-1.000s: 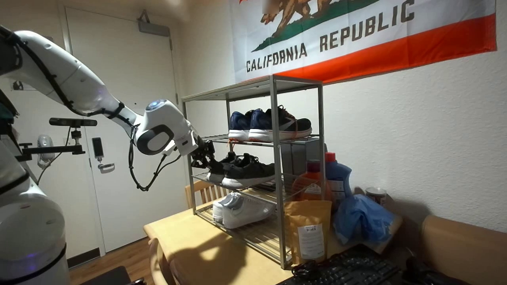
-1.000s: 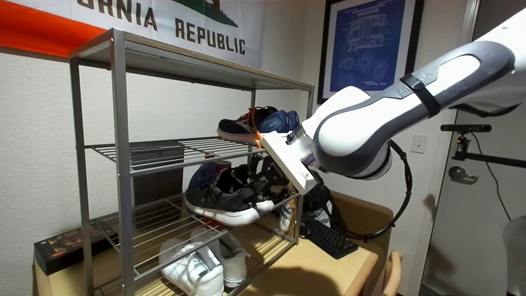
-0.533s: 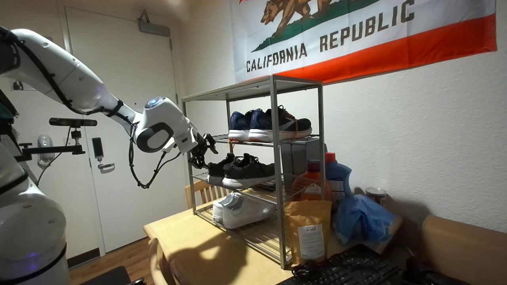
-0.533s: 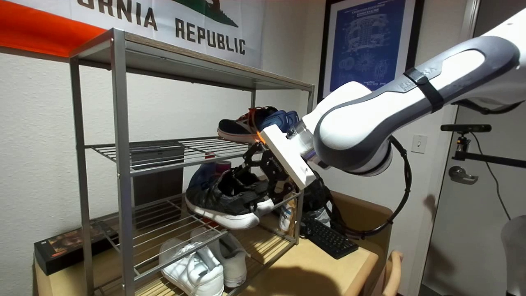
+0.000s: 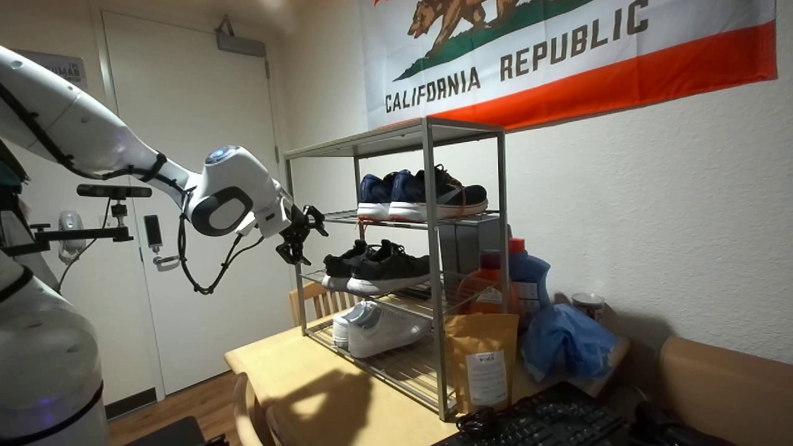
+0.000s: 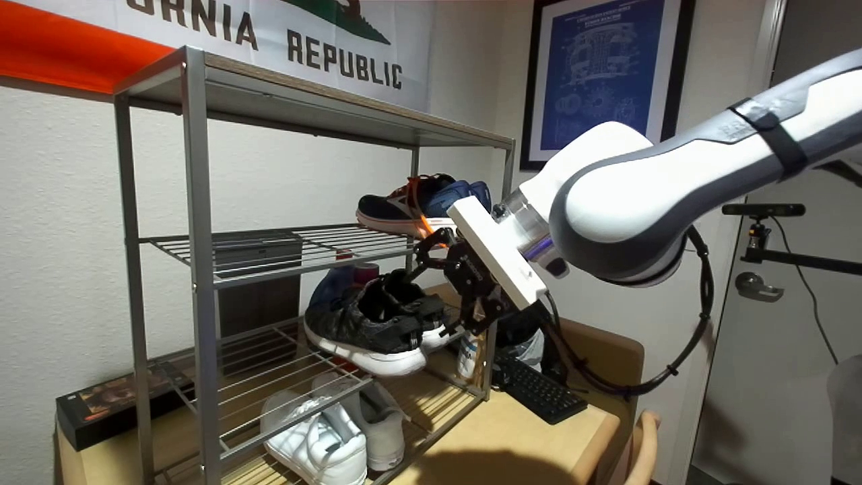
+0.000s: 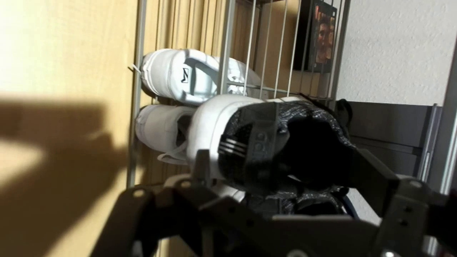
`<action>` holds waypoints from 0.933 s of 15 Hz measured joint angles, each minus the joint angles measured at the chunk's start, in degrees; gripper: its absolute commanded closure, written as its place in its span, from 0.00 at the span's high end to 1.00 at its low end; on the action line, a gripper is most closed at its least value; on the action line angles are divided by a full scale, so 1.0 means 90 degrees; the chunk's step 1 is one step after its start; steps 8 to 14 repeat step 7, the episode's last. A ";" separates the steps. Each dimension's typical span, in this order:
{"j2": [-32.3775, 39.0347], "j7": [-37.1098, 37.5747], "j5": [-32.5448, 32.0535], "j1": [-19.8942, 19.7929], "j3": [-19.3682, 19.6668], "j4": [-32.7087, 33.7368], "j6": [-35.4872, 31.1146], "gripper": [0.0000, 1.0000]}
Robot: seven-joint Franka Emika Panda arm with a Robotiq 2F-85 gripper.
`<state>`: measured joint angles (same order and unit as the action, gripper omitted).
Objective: Move the gray shoe from the third to the second shelf of the shoe rack
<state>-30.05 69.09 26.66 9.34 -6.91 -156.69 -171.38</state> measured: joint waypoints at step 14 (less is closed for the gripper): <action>-0.1292 0.1039 -0.0033 -0.0433 -0.0515 -0.0287 0.1486 1.00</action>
